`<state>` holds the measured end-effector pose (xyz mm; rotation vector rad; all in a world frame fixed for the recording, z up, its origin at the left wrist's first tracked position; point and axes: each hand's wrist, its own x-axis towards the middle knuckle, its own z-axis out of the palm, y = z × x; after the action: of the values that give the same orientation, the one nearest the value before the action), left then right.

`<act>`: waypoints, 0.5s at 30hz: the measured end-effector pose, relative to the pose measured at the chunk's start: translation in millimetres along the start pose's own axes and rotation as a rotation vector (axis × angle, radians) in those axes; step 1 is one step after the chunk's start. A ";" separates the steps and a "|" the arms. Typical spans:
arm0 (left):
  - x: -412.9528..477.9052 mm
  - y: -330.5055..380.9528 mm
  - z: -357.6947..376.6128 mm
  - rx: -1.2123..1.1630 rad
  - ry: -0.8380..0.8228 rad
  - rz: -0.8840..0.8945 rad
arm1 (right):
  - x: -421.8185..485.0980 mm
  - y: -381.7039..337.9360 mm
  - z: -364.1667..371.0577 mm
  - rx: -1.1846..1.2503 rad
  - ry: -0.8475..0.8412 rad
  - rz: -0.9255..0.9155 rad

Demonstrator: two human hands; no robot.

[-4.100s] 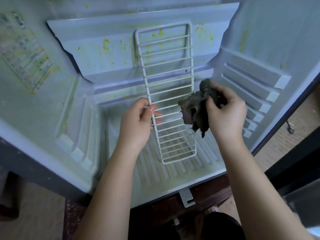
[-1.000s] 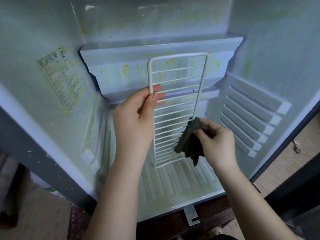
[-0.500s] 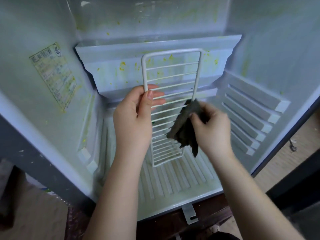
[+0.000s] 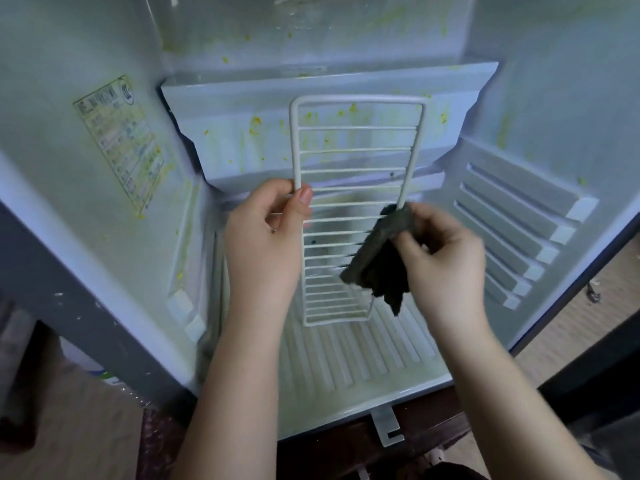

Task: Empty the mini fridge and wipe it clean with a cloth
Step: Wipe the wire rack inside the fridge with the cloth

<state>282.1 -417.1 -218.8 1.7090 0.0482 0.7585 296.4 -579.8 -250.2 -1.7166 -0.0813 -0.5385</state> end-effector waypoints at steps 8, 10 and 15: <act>-13.8 4.2 18.2 0.015 -0.034 0.118 | 16.2 -35.5 -18.4 0.085 0.101 -0.076; -12.6 2.1 19.1 0.037 -0.025 0.133 | 16.6 -20.7 -16.2 0.053 0.055 -0.012; -9.1 -1.5 15.4 0.006 -0.004 0.078 | 7.5 1.7 -10.3 -0.040 -0.052 0.056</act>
<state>283.2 -433.7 -225.5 1.7264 -0.0194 0.8133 300.5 -591.7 -247.6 -1.7673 -0.0598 -0.4565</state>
